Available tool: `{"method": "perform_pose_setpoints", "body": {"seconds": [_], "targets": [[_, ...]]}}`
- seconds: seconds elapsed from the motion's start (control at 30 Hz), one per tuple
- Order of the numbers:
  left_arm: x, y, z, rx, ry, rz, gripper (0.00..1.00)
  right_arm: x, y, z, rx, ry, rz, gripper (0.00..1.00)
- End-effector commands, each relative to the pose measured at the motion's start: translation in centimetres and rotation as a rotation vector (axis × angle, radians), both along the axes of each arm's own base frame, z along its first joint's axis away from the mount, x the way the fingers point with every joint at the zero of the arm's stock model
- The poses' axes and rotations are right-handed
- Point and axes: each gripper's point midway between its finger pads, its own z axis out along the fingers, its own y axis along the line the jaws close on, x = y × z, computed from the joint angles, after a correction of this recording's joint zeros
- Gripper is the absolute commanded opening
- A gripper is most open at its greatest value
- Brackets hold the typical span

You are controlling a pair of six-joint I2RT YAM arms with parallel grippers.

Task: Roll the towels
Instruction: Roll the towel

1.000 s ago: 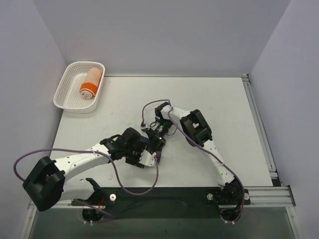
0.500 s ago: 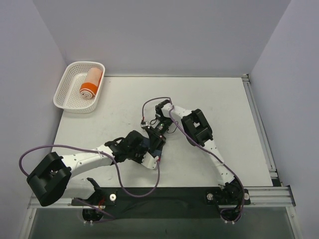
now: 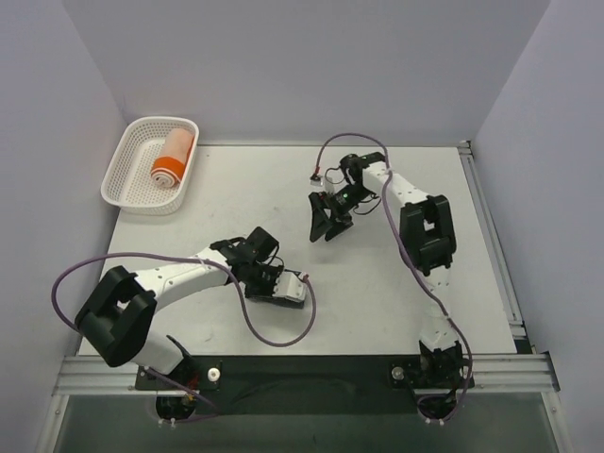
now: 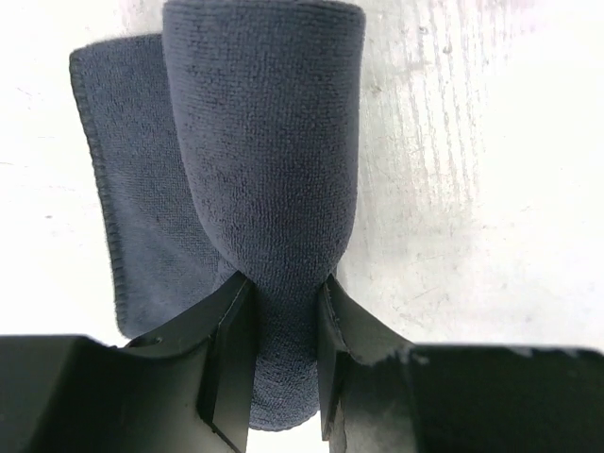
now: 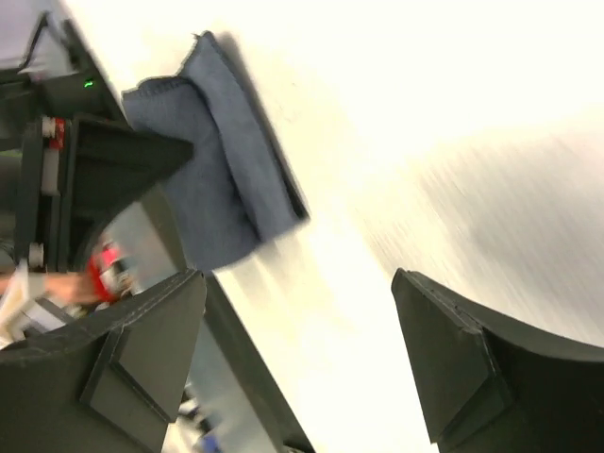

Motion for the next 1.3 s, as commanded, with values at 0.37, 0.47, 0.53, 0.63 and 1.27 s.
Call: {"method": "perform_pose_setpoints", "body": {"seconds": [0.37,0.47,0.53,0.63,1.27], "targets": [[2.3,2.9,-2.3,0.157,0.600,0.117,0.15,-3.1,-7.2,10.9,-0.021,-0.487,-0.125,0.83],[4.1,2.7,-2.8,0.172,0.665,0.102,0.17,-5.7,-7.2,11.1,-0.012,-0.527,-0.063,0.83],[4.2,3.4,-3.9,0.205,0.738,0.109,0.22,-7.8,-6.6,10.6,-0.012,-0.545,0.004,0.82],[5.3,3.6,-4.7,0.250,0.795,0.106,0.26,-9.7,-6.1,10.8,-0.023,-0.626,0.102,0.82],[6.9,2.8,-6.5,0.308,0.895,0.135,0.20,-8.4,4.5,4.2,-0.272,-1.162,0.602,0.72]]}}
